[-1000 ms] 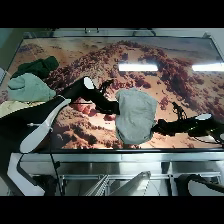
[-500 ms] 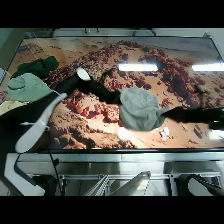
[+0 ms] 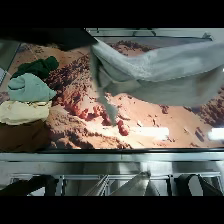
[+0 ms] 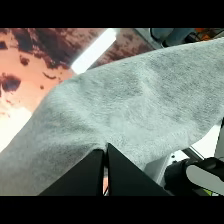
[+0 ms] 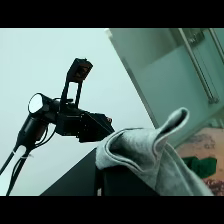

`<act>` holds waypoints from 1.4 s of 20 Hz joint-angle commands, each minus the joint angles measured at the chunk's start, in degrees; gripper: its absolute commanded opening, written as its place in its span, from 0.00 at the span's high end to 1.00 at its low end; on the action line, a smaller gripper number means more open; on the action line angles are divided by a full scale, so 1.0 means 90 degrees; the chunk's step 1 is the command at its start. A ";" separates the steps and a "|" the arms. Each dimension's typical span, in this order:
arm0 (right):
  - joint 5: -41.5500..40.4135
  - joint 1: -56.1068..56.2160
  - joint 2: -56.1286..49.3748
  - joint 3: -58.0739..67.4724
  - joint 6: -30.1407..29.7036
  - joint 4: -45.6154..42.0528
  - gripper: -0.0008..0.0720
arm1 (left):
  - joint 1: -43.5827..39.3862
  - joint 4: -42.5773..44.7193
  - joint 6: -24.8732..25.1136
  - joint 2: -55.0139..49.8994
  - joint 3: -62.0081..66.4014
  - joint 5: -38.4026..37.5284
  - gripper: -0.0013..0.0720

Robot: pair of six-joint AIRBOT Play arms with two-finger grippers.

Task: Fold the shirts.

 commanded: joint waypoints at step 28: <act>-0.2157 0.1222 -0.4371 -0.1790 0.1702 -0.7361 0.35 | 0.1960 0.1574 0.0500 -0.1681 -0.5255 -0.0236 0.12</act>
